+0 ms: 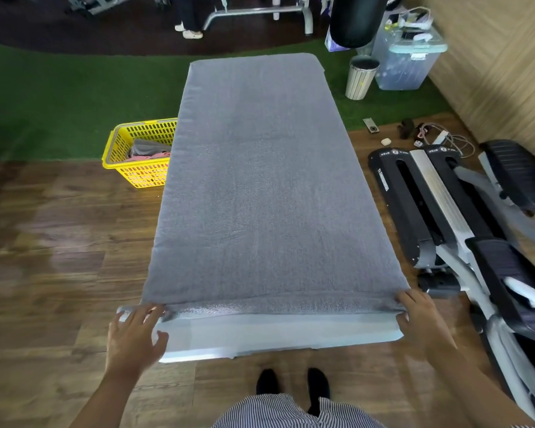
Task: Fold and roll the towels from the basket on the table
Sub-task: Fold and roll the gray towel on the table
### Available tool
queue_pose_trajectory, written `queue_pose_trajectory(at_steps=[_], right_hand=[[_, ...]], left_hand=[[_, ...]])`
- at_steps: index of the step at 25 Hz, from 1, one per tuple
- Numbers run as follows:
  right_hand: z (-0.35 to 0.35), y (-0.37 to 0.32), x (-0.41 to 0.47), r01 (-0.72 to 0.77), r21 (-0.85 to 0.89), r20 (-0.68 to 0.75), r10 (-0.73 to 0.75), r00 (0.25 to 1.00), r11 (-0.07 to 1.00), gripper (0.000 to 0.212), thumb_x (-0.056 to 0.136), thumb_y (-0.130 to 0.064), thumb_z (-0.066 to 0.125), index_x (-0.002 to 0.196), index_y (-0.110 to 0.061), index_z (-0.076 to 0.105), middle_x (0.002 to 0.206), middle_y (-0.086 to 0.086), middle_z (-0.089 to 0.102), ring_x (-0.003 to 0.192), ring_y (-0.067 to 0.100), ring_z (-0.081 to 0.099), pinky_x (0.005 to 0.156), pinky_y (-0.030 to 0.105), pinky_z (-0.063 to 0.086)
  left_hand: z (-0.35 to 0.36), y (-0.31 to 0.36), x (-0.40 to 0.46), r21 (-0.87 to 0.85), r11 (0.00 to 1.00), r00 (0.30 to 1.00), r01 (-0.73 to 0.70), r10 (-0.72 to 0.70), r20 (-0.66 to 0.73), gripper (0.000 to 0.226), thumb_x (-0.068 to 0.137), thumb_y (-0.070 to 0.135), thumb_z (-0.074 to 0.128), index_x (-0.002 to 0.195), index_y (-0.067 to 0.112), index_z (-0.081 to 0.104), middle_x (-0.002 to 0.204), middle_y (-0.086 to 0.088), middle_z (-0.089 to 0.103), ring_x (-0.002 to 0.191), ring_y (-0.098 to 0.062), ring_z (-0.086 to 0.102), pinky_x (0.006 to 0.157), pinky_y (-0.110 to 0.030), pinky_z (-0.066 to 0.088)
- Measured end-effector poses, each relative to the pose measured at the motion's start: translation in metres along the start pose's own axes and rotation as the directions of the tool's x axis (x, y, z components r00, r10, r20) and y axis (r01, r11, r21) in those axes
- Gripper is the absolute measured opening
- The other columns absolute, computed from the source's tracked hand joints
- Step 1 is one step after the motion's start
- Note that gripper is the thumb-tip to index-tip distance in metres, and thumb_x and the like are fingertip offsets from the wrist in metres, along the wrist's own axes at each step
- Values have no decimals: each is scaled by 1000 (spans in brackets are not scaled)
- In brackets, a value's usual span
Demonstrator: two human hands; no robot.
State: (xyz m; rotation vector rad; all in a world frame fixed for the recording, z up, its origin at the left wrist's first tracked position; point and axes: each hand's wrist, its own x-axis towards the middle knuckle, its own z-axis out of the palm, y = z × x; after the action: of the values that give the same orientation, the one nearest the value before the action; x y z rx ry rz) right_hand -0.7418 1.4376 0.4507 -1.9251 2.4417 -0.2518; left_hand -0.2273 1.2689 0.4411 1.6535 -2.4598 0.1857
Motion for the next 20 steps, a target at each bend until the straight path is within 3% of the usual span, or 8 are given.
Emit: queue_pose_trajectory(at_steps=[4, 7, 9, 12, 15, 17, 20], right_hand=[[9, 8, 3, -190, 103, 81, 182, 980, 976, 29, 61, 13, 72, 85, -1, 66, 85, 11, 63, 79, 33, 53, 68, 41, 49], [14, 13, 3, -178, 104, 81, 170, 982, 979, 20, 61, 15, 68, 72, -2, 66, 71, 11, 62, 72, 32, 53, 62, 37, 47], [12, 13, 6, -170, 107, 89, 161, 983, 980, 18, 62, 15, 66, 70, -2, 66, 68, 11, 61, 71, 30, 53, 61, 36, 47], [14, 15, 10, -139, 67, 55, 135, 989, 988, 22, 58, 14, 69, 70, -3, 67, 67, 8, 61, 68, 30, 55, 59, 37, 49], [17, 17, 12, -133, 26, 73, 131, 989, 991, 24, 55, 14, 71, 71, -3, 69, 68, 9, 61, 68, 32, 57, 60, 38, 51], [17, 15, 13, -167, 11, 105, 164, 981, 986, 25, 54, 14, 72, 73, -3, 68, 70, 10, 61, 70, 34, 58, 61, 40, 51], [15, -7, 13, -121, -59, 101, 126, 987, 991, 30, 49, 2, 73, 75, -9, 62, 74, 6, 59, 71, 31, 58, 60, 41, 49]], left_hand=[[-4, -4, 4, 87, 996, 1000, -12, 11, 10, 34, 71, 18, 40, 84, 19, 72, 84, -1, 69, 65, -28, 64, 64, -43, 35], [-4, -9, 7, 58, 997, 998, -59, 59, 2, 28, 81, 29, 42, 85, 28, 70, 75, 3, 67, 56, -28, 62, 65, -40, 30], [-5, -13, 8, 8, 998, 998, -57, 56, 36, 30, 81, 34, 40, 88, 31, 69, 78, 4, 67, 61, -29, 64, 65, -42, 36], [-11, -15, 10, -26, 998, 991, 59, -55, 125, 38, 77, 36, 37, 96, 38, 70, 94, 2, 66, 79, -30, 67, 62, -44, 45], [-9, -19, 7, 23, 999, 994, 22, -24, 107, 40, 76, 32, 35, 96, 33, 70, 92, 1, 64, 72, -27, 65, 60, -42, 40], [-6, -24, 9, 25, 999, 996, -22, 20, 88, 41, 78, 31, 35, 96, 30, 72, 91, 0, 64, 69, -27, 64, 67, -43, 38], [2, -25, 7, 6, 999, 998, -38, 38, 41, 41, 78, 33, 37, 96, 28, 73, 90, 1, 63, 75, -26, 64, 73, -46, 37]])
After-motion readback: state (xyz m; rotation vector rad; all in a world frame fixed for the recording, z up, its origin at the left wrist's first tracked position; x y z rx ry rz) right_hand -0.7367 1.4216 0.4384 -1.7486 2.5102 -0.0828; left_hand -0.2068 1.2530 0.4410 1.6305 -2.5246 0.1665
